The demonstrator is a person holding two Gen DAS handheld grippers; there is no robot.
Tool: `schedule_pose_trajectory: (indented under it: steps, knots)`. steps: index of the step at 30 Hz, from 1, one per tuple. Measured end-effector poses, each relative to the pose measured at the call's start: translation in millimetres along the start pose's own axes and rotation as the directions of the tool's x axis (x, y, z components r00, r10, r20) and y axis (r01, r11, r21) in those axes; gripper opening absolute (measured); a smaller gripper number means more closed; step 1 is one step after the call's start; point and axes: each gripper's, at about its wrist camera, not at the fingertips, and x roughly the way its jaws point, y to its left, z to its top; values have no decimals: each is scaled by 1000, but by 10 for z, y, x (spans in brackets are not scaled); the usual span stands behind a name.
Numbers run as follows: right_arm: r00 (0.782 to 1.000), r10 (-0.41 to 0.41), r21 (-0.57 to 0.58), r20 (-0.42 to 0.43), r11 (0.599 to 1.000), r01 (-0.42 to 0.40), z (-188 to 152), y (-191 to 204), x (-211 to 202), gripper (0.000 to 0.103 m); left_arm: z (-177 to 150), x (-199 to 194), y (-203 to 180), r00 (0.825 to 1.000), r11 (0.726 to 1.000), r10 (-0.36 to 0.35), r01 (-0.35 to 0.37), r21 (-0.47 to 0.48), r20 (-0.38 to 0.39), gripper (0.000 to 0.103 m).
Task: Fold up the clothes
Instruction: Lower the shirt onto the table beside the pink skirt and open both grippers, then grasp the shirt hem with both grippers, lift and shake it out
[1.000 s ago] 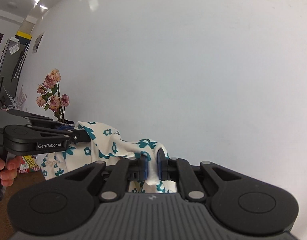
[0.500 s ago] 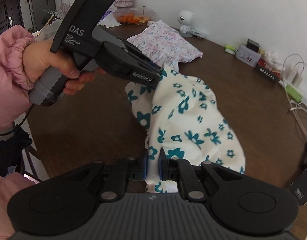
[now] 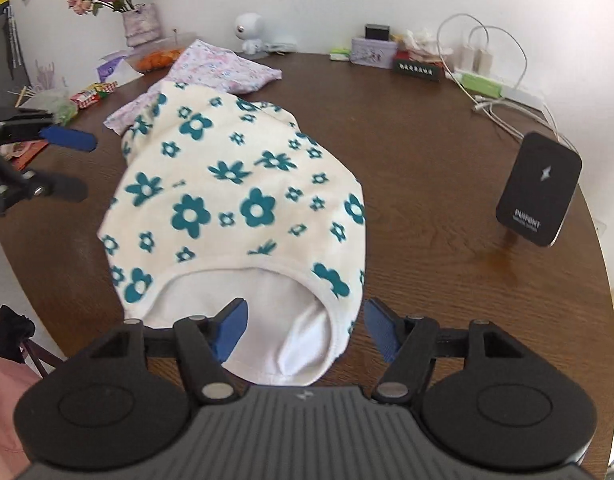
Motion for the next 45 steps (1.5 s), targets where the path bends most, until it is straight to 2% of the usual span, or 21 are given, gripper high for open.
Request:
schedule_pose_trajectory:
  steps: [3, 4, 5, 7, 8, 10, 11, 12, 13, 15, 21, 25, 27, 29, 32, 36, 39, 41, 42, 45]
  knots:
    - [1000, -1, 39, 10, 999, 0, -60, -55, 80, 62, -47, 158, -215, 998, 998, -55, 53, -36, -35, 77]
    - [1000, 2, 52, 17, 999, -3, -75, -72, 84, 55, -48, 213, -256, 998, 997, -50, 48, -57, -42, 77]
    - [1000, 3, 64, 24, 998, -5, -85, -88, 81, 39, -45, 274, -279, 998, 996, -44, 40, -85, -49, 77]
    - [999, 19, 99, 38, 995, -23, -106, -136, 56, 20, -26, 396, -272, 997, 987, -35, 24, -158, -68, 75]
    - [999, 29, 112, 45, 993, -34, -116, -156, 43, 18, -16, 456, -254, 996, 980, -33, 17, -196, -77, 71]
    - [997, 35, 121, 66, 992, -43, -125, -164, -12, 12, -2, 552, -158, 995, 961, -40, 14, -277, -87, 38]
    - [996, 33, 118, 84, 992, -43, -128, -160, -59, 11, 4, 597, -107, 995, 948, -45, 15, -317, -90, 28]
    - [994, 31, 116, 102, 992, -43, -132, -157, -105, 10, -3, 618, -39, 994, 935, -66, 31, -352, -86, 13]
    - [992, 26, 109, 120, 993, -39, -132, -149, -157, 9, -10, 635, 28, 993, 921, -83, 46, -386, -80, 10]
    - [988, 9, 89, 155, 996, -23, -129, -124, -263, 8, -28, 602, 112, 996, 914, -68, 37, -404, -61, 7]
    - [976, -25, -15, 216, 999, 29, -92, 68, -454, 8, 9, 331, 207, 1000, 932, 13, -6, -361, 16, 6]
    - [961, -19, -50, 277, 998, 34, 21, 151, -602, 8, 178, 67, 235, 994, 949, 67, -36, -313, 90, 6]
    - [950, -28, -60, 310, 997, 49, 260, 132, -675, 7, 362, -62, 270, 985, 956, 104, -61, -288, 136, 6]
    - [938, -40, -69, 345, 995, 67, 532, 105, -751, 7, 676, -199, 338, 966, 959, 163, -108, -261, 199, 6]
    - [891, -73, -78, 448, 990, 120, 1068, 148, -1094, 7, 1265, -465, 428, 913, 956, 252, -184, -226, 321, 6]
    - [801, -112, -79, 588, 978, 195, 1811, 223, -1602, 7, 1957, -932, 467, 827, 944, 326, -255, -210, 459, 6]
    - [724, -130, -83, 678, 964, 251, 2155, 341, -2026, 7, 2281, -1298, 434, 768, 938, 346, -279, -205, 539, 6]
    - [685, -143, -82, 714, 955, 286, 2337, 412, -2246, 7, 2436, -1480, 407, 738, 936, 353, -287, -205, 575, 6]
    - [673, -147, -82, 725, 952, 296, 2396, 437, -2318, 7, 2527, -1578, 388, 724, 933, 359, -293, -208, 589, 6]
    - [656, -150, -85, 740, 946, 312, 2499, 486, -2449, 7, 2659, -1816, 304, 691, 934, 354, -300, -197, 630, 6]
